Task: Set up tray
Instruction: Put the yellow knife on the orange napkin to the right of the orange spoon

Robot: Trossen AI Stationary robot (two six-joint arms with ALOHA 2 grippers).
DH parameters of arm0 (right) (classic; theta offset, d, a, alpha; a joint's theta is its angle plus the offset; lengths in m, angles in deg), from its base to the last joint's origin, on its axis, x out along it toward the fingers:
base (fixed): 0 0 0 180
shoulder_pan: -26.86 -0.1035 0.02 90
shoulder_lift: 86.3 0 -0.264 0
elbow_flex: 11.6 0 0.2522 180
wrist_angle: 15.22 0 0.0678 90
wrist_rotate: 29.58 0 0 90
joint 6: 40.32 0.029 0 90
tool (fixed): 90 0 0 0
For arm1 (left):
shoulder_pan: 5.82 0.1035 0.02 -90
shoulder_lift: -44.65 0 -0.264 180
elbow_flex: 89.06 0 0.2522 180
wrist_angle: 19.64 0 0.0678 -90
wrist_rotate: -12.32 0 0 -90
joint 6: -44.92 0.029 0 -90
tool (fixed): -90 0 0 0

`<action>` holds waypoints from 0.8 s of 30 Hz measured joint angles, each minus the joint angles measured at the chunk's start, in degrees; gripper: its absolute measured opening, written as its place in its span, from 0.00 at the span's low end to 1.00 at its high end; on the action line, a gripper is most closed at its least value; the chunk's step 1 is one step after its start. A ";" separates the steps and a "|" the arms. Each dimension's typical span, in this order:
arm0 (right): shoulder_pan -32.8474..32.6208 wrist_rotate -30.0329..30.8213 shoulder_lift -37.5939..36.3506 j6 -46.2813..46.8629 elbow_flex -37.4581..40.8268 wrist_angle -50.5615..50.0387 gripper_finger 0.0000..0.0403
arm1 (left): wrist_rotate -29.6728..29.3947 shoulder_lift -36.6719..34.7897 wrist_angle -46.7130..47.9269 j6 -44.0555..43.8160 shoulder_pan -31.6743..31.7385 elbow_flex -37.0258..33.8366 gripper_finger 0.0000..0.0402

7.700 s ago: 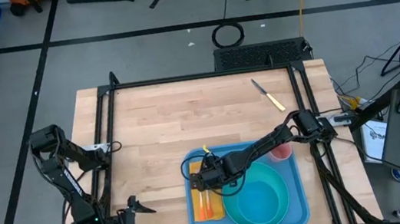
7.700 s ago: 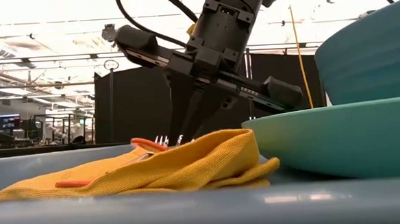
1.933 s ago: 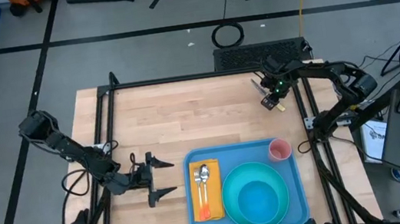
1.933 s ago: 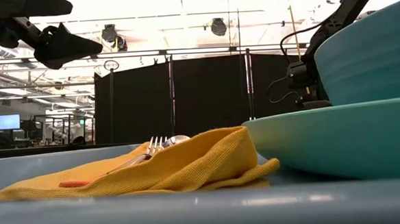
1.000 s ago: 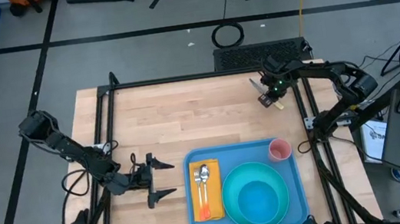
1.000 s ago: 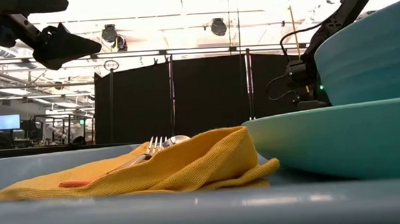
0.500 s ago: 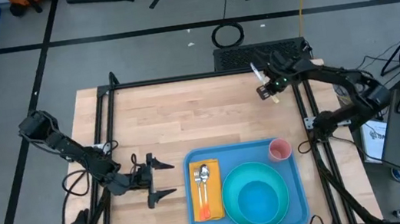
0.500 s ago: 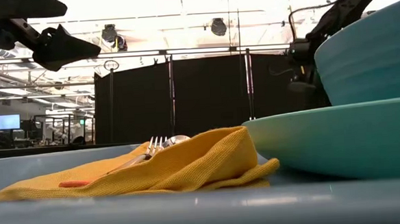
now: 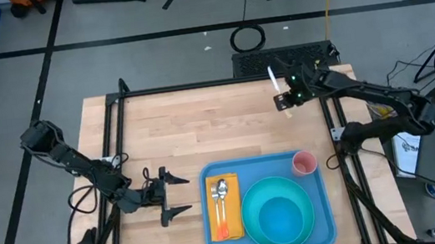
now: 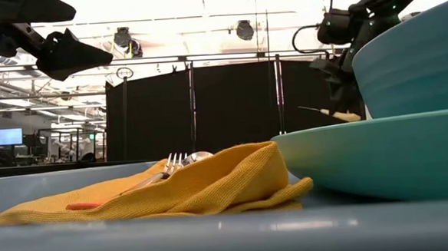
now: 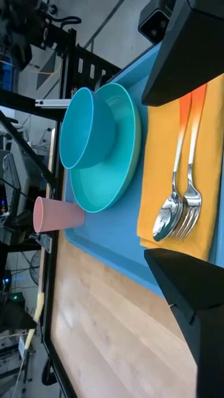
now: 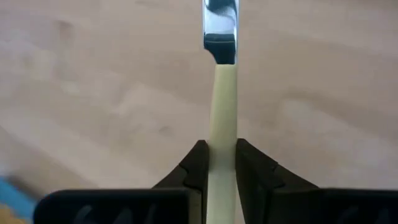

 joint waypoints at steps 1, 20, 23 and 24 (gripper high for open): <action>-1.12 -0.66 -0.09 1.83 0.00 0.21 0.10 | 0.00 0.00 -0.01 -0.13 0.00 0.00 0.99; -23.61 4.30 -0.06 28.10 -5.64 5.65 0.10 | 7.55 0.00 1.38 -6.59 0.00 0.00 0.99; -27.81 6.86 0.56 32.10 -5.64 7.97 0.10 | 8.00 0.00 1.43 -7.33 0.00 0.00 0.99; -29.07 7.18 0.87 33.36 -5.64 8.93 0.10 | 8.04 0.00 1.43 -7.51 0.00 0.00 0.99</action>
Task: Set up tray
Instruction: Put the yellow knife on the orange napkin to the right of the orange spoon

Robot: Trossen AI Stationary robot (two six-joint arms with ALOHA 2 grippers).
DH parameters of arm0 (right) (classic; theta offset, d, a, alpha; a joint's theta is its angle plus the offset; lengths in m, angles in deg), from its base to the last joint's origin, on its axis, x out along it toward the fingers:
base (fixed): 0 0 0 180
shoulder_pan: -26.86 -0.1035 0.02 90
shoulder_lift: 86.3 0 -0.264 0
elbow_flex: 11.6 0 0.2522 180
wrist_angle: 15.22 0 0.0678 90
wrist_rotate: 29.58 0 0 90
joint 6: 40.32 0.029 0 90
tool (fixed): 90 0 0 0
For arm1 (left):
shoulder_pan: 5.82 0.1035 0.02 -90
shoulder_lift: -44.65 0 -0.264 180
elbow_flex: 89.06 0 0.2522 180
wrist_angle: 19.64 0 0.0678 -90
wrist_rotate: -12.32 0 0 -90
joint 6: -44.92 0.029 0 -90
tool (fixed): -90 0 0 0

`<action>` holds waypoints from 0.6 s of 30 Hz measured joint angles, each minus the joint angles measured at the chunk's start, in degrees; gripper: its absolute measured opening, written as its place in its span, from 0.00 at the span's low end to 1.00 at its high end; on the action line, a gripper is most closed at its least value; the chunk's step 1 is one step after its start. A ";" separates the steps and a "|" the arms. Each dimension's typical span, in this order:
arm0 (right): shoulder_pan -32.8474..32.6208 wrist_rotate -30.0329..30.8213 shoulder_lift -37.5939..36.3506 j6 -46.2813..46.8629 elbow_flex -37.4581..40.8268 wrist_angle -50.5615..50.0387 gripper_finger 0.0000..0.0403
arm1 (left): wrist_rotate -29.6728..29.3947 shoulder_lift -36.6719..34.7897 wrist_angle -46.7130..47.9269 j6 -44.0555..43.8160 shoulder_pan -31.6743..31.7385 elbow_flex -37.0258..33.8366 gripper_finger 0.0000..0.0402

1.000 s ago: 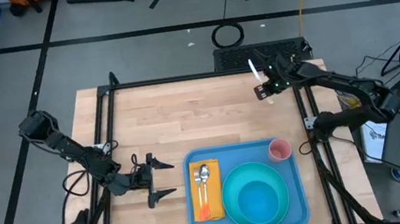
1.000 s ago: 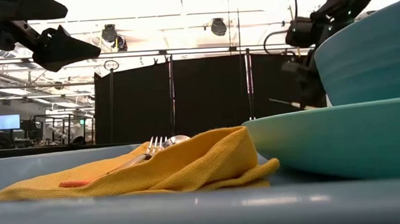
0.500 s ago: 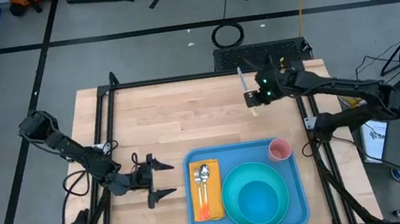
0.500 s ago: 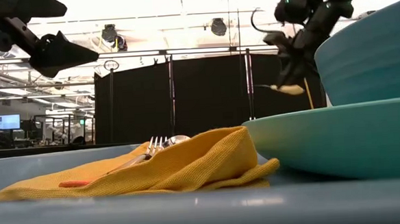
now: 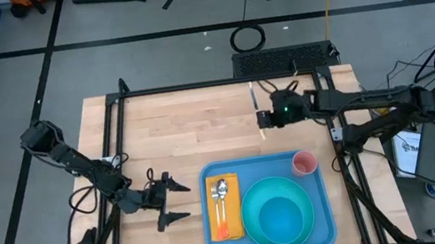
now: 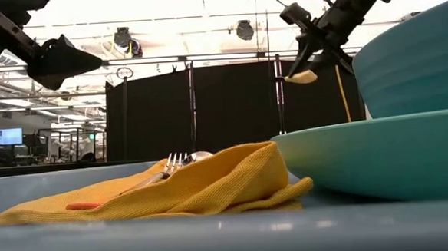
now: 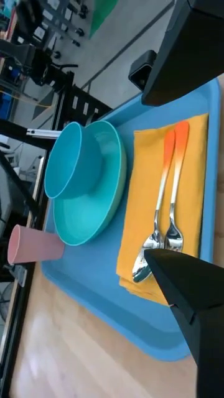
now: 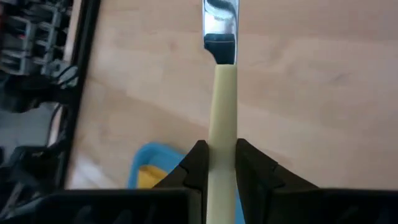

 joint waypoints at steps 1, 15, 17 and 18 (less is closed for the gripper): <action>-1.40 0.30 0.27 1.24 0.00 0.56 0.10 | 0.00 0.00 0.23 -0.13 0.00 0.00 0.99; -16.21 2.84 16.11 17.83 -3.00 17.15 0.10 | -1.68 0.00 5.40 -1.01 -0.44 0.00 0.99; -17.33 2.86 18.91 18.61 -5.84 16.89 0.10 | -2.13 0.00 5.41 -0.30 -0.44 0.00 0.99; -17.75 2.88 20.18 18.71 -7.42 16.58 0.10 | -2.14 0.00 5.38 -0.01 -0.44 0.00 0.99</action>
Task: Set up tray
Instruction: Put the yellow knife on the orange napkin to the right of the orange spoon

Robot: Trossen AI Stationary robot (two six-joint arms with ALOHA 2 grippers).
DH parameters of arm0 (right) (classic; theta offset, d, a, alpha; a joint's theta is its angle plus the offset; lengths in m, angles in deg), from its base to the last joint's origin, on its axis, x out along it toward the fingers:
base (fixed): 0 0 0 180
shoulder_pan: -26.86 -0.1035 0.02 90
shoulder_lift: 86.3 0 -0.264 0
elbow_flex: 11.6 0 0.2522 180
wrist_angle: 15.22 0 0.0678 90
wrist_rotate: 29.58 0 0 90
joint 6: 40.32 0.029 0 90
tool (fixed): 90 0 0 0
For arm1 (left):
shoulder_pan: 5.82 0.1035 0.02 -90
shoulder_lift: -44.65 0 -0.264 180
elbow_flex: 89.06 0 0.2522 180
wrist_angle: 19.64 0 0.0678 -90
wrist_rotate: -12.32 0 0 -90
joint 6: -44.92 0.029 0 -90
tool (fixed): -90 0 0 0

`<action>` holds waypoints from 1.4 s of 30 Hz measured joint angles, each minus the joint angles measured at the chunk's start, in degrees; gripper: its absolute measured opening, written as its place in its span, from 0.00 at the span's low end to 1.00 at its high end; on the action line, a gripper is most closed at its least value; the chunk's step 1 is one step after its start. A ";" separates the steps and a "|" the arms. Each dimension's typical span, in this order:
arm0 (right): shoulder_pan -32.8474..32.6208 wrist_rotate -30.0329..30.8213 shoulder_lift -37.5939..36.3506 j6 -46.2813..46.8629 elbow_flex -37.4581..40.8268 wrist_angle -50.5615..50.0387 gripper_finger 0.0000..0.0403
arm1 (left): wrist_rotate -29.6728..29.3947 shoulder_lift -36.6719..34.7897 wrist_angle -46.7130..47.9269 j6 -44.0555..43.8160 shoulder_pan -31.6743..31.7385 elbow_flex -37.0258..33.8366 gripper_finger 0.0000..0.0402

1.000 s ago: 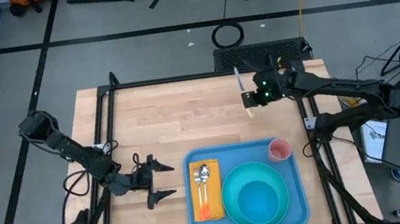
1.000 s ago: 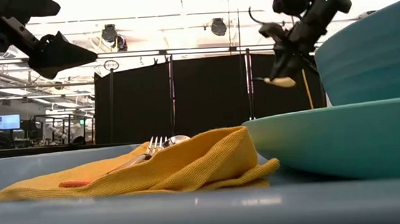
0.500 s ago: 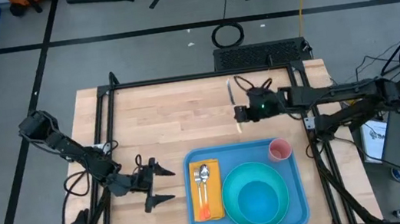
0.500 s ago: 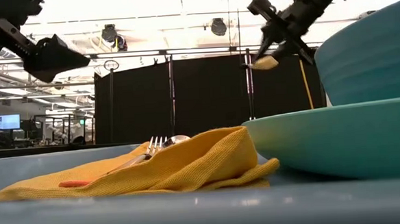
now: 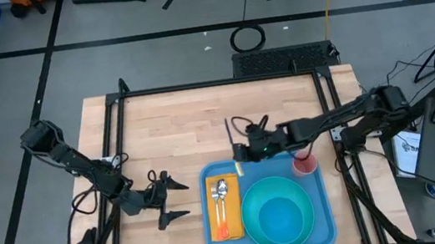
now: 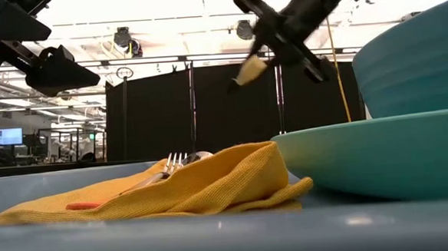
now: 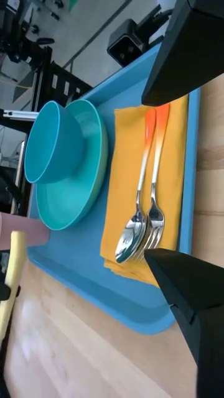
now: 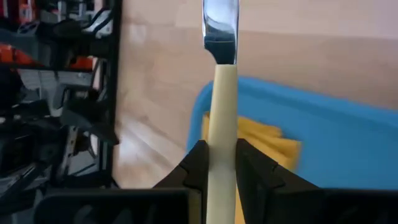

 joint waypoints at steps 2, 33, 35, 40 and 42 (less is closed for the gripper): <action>-0.86 0.18 2.51 0.43 -3.16 -0.90 0.10 | 0.00 0.00 0.08 0.50 0.00 0.00 0.99; -15.34 5.97 19.21 20.82 -16.62 -9.79 0.10 | 3.06 0.01 2.89 -1.64 -0.31 0.00 0.99; -15.73 6.94 20.48 20.83 -18.22 -10.01 0.10 | 3.06 0.01 2.97 -1.65 -0.31 0.00 0.99; -16.70 6.96 23.36 22.46 -21.72 -14.25 0.10 | 3.06 0.00 3.06 -1.78 -0.31 0.00 0.99; -17.16 6.78 23.89 23.43 -22.29 -14.51 0.10 | 3.07 0.02 3.03 -1.84 -0.31 0.00 0.99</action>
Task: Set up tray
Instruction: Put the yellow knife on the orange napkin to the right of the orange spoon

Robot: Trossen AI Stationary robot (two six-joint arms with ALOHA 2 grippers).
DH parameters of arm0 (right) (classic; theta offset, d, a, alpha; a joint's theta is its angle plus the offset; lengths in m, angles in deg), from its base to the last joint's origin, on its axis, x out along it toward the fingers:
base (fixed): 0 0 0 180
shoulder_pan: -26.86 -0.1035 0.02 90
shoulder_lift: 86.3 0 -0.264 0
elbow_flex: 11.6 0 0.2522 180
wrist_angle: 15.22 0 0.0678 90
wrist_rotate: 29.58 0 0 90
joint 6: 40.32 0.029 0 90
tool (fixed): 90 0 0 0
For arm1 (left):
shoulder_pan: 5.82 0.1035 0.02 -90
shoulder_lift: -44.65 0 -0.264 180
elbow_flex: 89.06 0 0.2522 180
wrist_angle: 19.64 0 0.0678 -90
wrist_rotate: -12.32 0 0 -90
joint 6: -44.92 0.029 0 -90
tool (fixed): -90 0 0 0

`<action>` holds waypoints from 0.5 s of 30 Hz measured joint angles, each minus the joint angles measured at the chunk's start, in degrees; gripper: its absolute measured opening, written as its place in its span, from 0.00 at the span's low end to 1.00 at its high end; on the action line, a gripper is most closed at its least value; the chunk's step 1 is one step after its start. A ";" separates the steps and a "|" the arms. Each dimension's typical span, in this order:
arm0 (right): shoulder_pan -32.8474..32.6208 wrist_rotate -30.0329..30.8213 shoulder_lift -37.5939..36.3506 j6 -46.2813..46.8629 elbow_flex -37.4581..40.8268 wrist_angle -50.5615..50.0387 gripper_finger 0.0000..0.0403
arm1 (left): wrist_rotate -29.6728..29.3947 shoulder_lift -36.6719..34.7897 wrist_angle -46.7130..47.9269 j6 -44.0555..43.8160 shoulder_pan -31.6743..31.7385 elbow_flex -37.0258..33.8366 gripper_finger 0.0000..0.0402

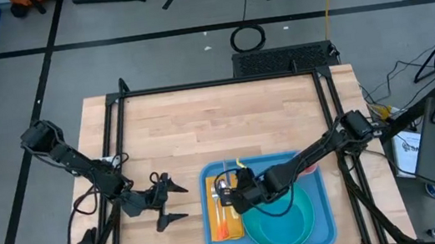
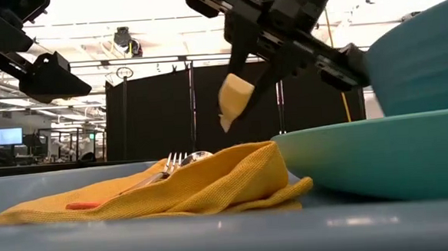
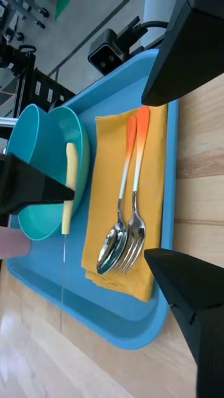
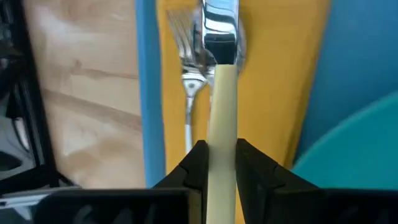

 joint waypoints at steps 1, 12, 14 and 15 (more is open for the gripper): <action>-0.28 -0.01 0.10 0.64 -0.14 -0.46 0.10 | -0.01 -0.02 0.05 -0.32 0.00 0.00 0.99; -2.44 1.90 0.78 4.02 -0.18 -0.48 0.10 | -0.36 -0.02 0.36 -0.88 -1.13 0.00 0.99; -2.42 1.88 0.78 4.11 -0.17 -0.46 0.10 | -0.47 0.00 0.36 -0.86 -1.15 0.00 0.99; -2.42 1.88 0.80 4.36 -0.17 -0.45 0.10 | -0.49 -0.02 0.36 -0.88 -1.14 0.00 0.99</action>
